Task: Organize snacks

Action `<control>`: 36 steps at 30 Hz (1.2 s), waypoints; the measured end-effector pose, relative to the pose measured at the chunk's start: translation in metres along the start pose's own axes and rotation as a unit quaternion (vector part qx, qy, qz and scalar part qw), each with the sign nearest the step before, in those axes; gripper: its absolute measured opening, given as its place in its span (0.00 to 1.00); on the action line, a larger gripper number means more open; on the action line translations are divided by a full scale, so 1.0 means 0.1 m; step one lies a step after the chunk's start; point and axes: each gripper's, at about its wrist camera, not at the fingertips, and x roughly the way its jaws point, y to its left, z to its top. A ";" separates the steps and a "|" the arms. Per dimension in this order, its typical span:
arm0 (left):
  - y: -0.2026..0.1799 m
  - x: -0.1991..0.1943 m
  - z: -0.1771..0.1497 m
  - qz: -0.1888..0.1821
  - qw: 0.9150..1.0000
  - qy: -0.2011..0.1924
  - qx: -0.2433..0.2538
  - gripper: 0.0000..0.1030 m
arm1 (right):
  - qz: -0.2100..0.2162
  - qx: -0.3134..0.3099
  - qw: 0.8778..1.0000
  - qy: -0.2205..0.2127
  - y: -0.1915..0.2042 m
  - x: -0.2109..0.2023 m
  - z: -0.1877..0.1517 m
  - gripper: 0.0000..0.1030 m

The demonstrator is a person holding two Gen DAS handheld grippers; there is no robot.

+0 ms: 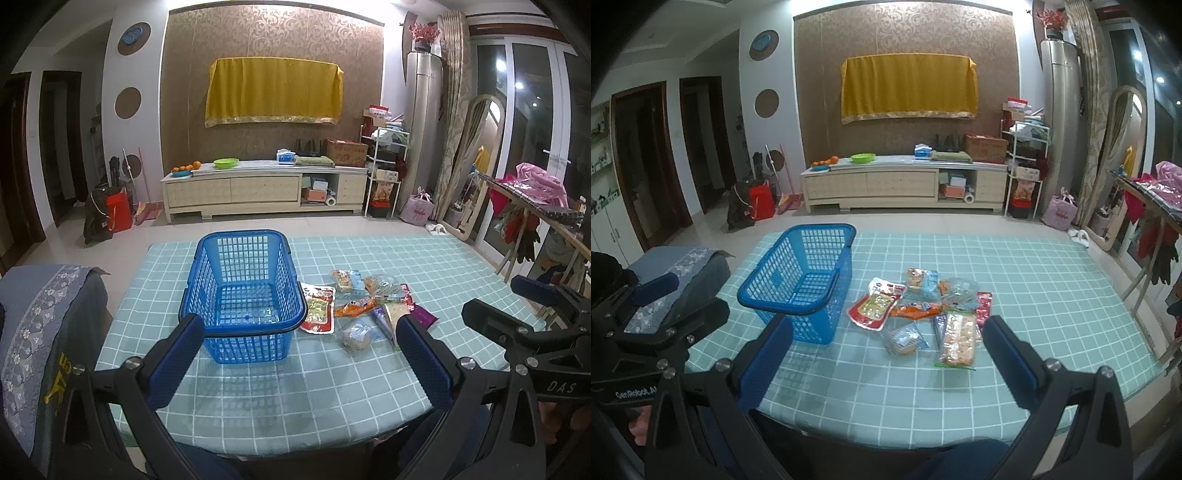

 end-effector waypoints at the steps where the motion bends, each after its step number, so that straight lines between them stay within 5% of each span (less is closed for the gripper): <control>1: -0.01 0.00 0.02 0.000 1.000 -0.001 0.000 1.00 | 0.003 0.000 1.000 -0.001 -0.01 -0.01 0.01 1.00; 16: -0.43 0.48 0.32 -0.014 0.998 0.046 0.030 1.00 | -0.007 -0.015 1.000 -0.011 -0.46 0.17 0.21 1.00; 25: -0.78 1.14 0.49 -0.038 0.994 0.098 0.036 1.00 | -0.016 -0.006 0.998 0.052 -1.07 0.67 0.28 1.00; 36: -1.15 2.27 0.68 -0.046 0.978 0.193 0.061 1.00 | -0.022 0.055 0.986 0.154 -1.65 1.49 0.33 1.00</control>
